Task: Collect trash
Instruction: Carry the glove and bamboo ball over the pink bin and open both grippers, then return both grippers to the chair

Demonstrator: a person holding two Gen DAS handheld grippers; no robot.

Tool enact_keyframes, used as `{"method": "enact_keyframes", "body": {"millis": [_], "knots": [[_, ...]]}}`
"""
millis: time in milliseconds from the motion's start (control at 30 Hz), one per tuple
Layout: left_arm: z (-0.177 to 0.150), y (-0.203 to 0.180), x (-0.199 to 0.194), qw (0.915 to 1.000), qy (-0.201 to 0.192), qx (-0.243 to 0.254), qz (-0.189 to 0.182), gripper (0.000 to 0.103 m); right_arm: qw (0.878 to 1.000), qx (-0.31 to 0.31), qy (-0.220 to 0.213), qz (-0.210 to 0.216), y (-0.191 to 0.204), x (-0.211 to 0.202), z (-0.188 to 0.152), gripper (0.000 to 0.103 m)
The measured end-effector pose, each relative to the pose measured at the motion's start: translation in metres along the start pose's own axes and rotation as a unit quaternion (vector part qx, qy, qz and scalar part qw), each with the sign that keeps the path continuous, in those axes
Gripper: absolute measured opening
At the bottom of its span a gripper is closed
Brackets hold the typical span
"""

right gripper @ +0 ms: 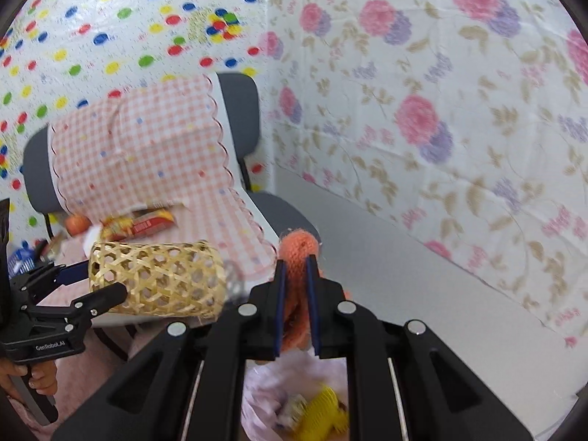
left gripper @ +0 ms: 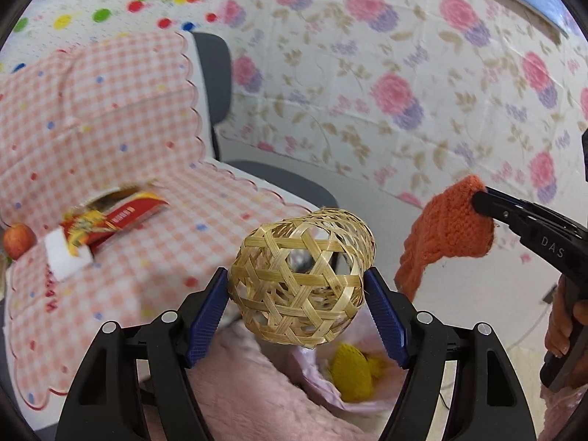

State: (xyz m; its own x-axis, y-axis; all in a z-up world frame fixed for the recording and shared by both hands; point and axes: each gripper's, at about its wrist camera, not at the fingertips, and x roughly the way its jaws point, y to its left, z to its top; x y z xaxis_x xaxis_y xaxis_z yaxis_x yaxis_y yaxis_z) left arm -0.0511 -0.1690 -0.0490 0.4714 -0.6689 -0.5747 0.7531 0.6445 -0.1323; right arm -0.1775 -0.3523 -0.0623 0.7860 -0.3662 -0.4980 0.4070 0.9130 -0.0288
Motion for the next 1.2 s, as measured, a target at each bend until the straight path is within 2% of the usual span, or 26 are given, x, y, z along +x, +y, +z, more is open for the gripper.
{"method": "enact_keyframes", "body": {"millis": [133,300,500,733,867,900,1067,1200], "knots": [[-0.013,-0.019,0.016,0.9995,0.022,0.014,-0.017,0.074,0.999,0.015,0.028,-0.012,-0.014,0.002,-0.026,0.011],[-0.025,-0.031,0.032,0.9985,0.041,0.022,-0.027,0.074,0.999,0.024,0.041,-0.025,-0.023,0.001,-0.048,0.011],[-0.027,-0.046,0.049,0.9972,0.054,0.031,-0.041,0.074,0.998,0.032,0.054,-0.028,-0.032,0.011,-0.059,0.012],[-0.021,-0.059,0.075,0.9956,0.069,0.049,-0.042,0.075,0.996,0.051,0.072,-0.025,-0.049,0.032,-0.066,0.013],[-0.015,-0.059,0.083,0.9958,0.063,0.044,-0.05,0.086,0.995,0.059,0.074,-0.019,-0.054,0.04,-0.066,0.045],[-0.013,-0.057,0.082,0.996,0.061,0.04,-0.051,0.086,0.995,0.06,0.074,-0.017,-0.055,0.041,-0.066,0.045],[-0.005,-0.039,0.067,0.9986,0.042,0.024,-0.022,0.086,0.997,0.053,0.055,-0.015,-0.053,0.035,-0.053,0.045],[-0.001,-0.009,0.05,0.9991,0.031,0.004,0.027,0.086,0.999,0.043,0.034,0.001,-0.041,0.032,-0.035,0.045]]}}
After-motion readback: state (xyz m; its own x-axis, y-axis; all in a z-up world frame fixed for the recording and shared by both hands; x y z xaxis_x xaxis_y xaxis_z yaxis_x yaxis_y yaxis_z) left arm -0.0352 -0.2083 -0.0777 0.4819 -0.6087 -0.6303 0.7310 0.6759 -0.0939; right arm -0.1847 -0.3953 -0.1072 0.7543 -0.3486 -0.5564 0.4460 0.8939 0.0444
